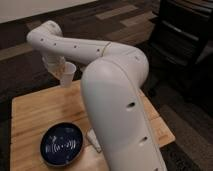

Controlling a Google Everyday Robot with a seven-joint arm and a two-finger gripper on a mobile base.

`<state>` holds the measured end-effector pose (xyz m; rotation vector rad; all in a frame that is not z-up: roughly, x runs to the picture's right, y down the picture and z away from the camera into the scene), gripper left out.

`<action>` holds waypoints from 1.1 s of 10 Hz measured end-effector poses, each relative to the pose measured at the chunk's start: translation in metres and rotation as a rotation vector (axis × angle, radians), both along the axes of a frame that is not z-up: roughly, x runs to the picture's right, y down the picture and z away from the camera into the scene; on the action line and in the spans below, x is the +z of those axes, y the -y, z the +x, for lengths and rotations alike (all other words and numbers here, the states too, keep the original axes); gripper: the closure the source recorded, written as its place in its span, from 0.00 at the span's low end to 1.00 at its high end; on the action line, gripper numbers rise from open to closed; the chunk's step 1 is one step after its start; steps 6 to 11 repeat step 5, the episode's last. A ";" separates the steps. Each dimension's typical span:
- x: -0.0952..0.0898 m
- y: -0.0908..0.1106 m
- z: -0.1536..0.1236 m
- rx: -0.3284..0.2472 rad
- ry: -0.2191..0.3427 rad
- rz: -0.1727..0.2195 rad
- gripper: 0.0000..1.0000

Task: Pick up the ceramic cup

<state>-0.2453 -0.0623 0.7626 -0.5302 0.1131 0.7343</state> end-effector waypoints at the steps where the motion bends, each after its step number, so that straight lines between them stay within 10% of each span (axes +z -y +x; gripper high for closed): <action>1: -0.001 -0.002 -0.003 0.000 0.005 -0.005 1.00; 11: 0.000 -0.001 -0.001 0.001 0.003 -0.003 1.00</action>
